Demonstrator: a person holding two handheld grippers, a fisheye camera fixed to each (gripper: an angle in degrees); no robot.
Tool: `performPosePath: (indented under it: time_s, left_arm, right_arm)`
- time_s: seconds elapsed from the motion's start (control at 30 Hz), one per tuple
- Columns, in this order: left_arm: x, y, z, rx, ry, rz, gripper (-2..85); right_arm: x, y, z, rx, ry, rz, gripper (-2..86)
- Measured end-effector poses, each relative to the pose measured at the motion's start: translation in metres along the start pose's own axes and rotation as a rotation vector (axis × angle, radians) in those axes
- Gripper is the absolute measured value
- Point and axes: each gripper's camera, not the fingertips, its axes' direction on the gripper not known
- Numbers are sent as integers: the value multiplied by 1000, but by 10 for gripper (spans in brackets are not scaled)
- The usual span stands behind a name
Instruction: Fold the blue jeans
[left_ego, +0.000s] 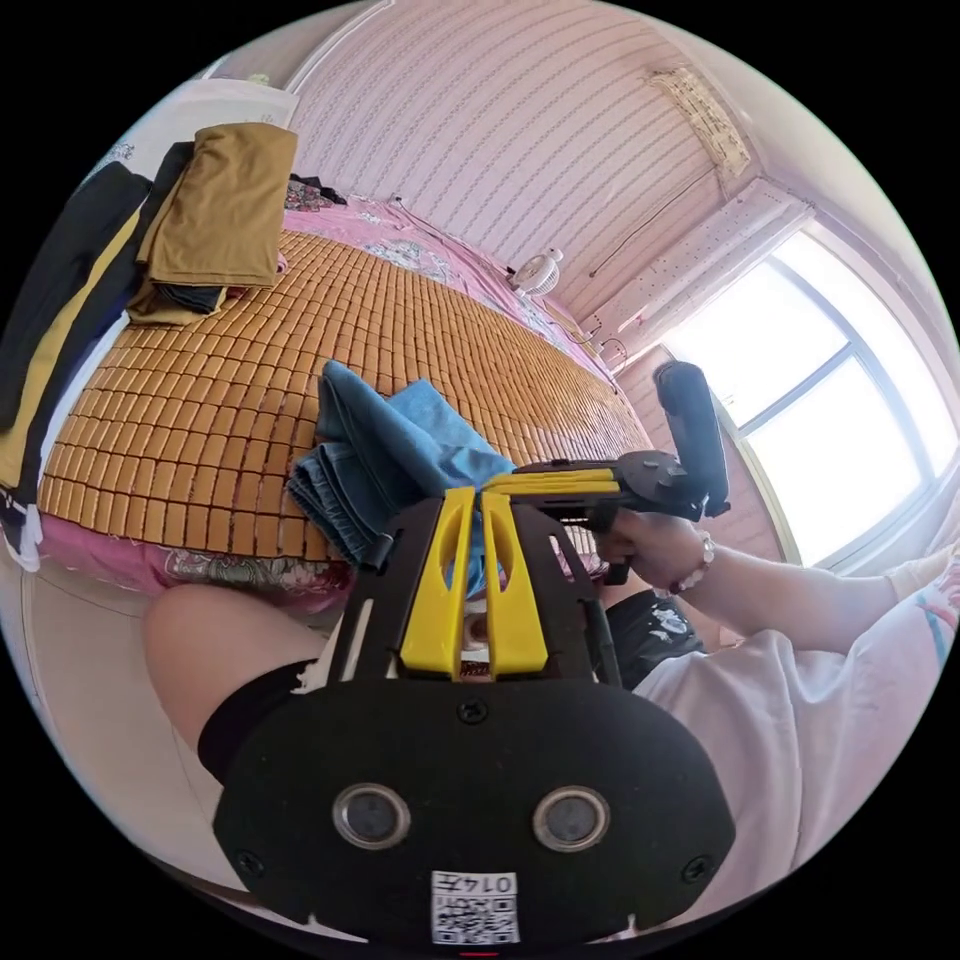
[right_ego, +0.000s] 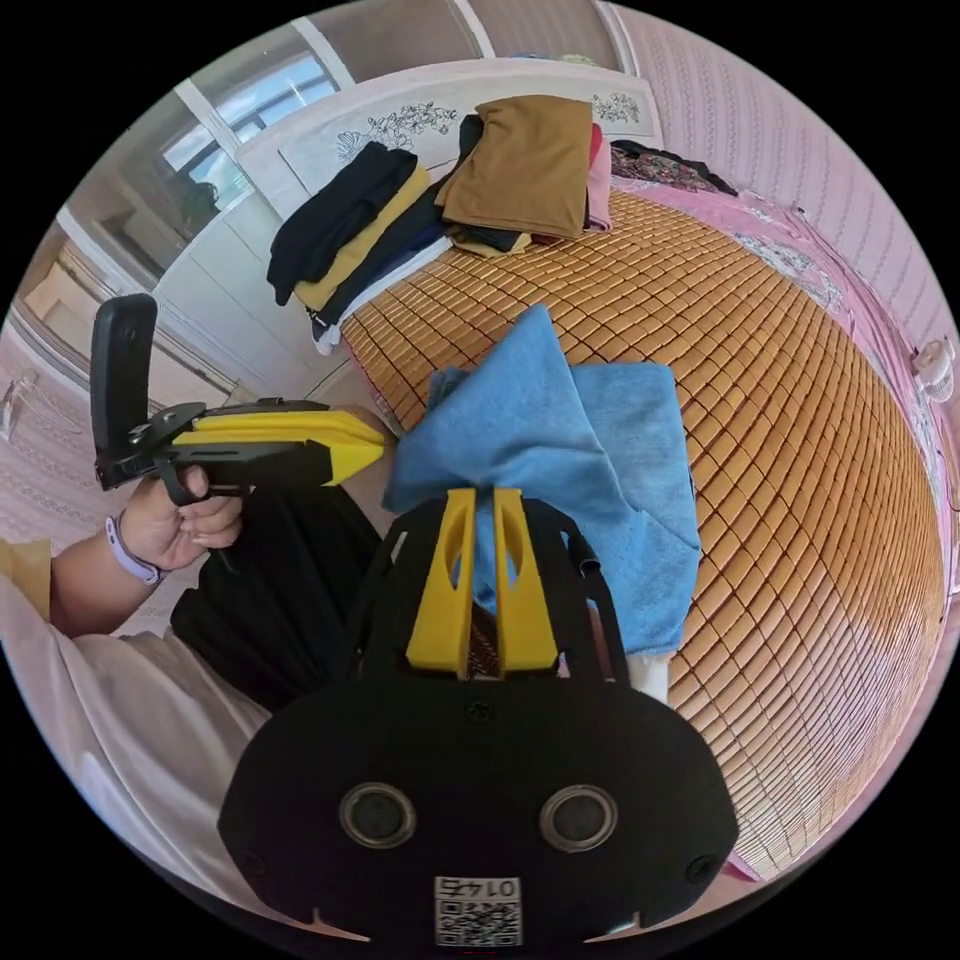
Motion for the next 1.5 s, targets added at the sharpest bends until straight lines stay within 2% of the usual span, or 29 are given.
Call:
performPosePath:
  time_s: [0.2,0.3,0.47,0.57,0.63,0.73,0.8,0.9,1.03,1.17,1.2,1.3,1.33,1.4,1.5]
  left_arm:
    - [-14,-11,-17,5,-164,-88,48]
    - [-22,-25,-15,-21,-169,-131,53]
    - [-13,-57,15,-103,-204,-74,44]
    - [-11,-71,30,-161,-205,-69,49]
    - [-11,-77,35,-175,-198,-77,58]
    - [-9,-83,41,-203,-240,-94,67]
    - [-4,-85,43,-204,-256,-83,71]
    - [2,-88,49,-228,-245,-73,78]
    - [9,-91,60,-270,-290,-38,77]
    - [13,-99,69,-317,-315,-40,63]
    - [14,-100,70,-318,-318,-41,60]
    - [19,-100,67,-314,-304,-48,20]
    - [22,-100,61,-293,-289,-59,4]
    - [29,-99,49,-235,-274,-55,-4]
    - [36,-98,27,-160,-321,-36,-7]
  right_arm:
    - [44,16,-50,141,-209,155,2]
    - [63,32,-86,235,-176,183,0]
    - [123,86,-171,508,-205,449,1]
    - [147,131,-217,596,-83,584,7]
    - [157,161,-229,523,137,653,21]
    - [160,184,-224,403,198,719,63]
    - [143,178,-216,345,203,656,75]
    - [93,139,-188,255,188,410,98]
    - [11,72,-146,215,-72,74,167]
    - [-50,26,-114,97,-53,-137,186]
    - [-63,16,-100,14,-38,-183,180]
    - [-86,9,-66,-176,120,-266,142]
    - [-95,13,-69,-133,196,-308,128]
    - [-97,15,-77,-131,180,-272,104]
    - [-86,16,-110,-64,78,-91,50]
